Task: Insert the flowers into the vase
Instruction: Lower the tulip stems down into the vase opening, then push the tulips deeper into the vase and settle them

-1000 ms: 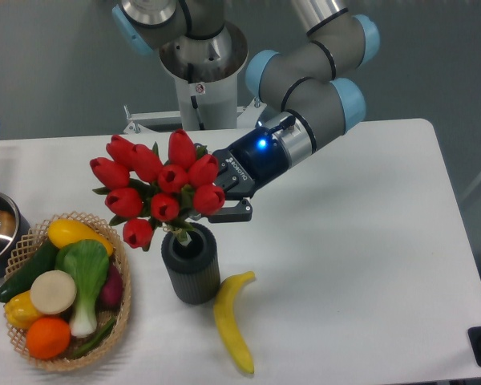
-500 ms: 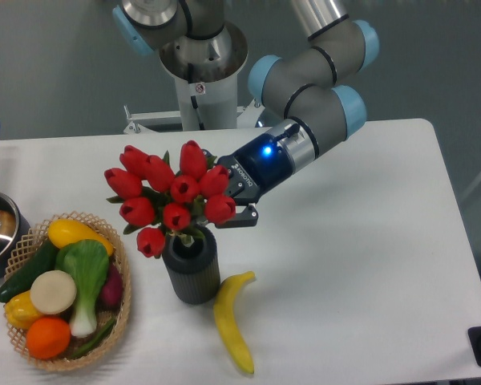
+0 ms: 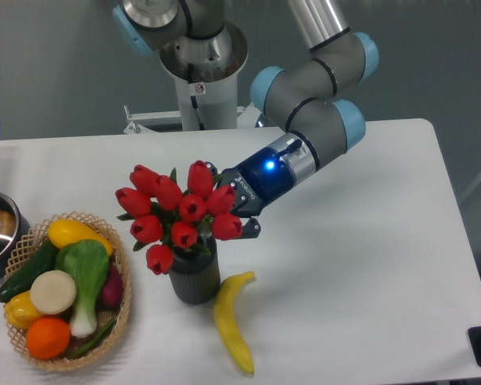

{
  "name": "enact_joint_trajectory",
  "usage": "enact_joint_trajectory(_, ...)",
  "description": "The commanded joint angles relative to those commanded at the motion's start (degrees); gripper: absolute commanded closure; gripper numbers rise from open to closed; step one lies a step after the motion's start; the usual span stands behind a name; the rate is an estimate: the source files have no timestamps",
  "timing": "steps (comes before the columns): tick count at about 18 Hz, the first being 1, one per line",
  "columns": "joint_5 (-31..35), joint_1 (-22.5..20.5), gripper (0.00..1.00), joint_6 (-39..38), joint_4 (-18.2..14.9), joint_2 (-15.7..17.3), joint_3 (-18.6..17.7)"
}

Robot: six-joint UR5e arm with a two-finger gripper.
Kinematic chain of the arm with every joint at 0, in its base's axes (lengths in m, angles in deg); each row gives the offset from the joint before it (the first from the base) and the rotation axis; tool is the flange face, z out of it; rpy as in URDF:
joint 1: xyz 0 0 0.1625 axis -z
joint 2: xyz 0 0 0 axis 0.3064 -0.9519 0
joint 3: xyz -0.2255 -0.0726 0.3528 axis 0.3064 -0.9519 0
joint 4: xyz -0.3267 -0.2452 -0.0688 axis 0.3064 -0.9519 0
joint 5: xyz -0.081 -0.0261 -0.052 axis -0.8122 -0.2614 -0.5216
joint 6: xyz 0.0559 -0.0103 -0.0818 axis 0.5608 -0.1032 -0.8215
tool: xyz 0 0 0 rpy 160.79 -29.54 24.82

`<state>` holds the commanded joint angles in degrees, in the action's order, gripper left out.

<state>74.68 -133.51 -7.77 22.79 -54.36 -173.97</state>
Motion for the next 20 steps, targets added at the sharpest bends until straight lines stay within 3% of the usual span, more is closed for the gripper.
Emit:
enact_joint_trajectory(4,0.09,-0.17,0.73,4.05,0.0,-0.52,-2.29)
enact_joint_trajectory(20,1.5,-1.14,0.73,5.19,-0.09,-2.02,-3.52)
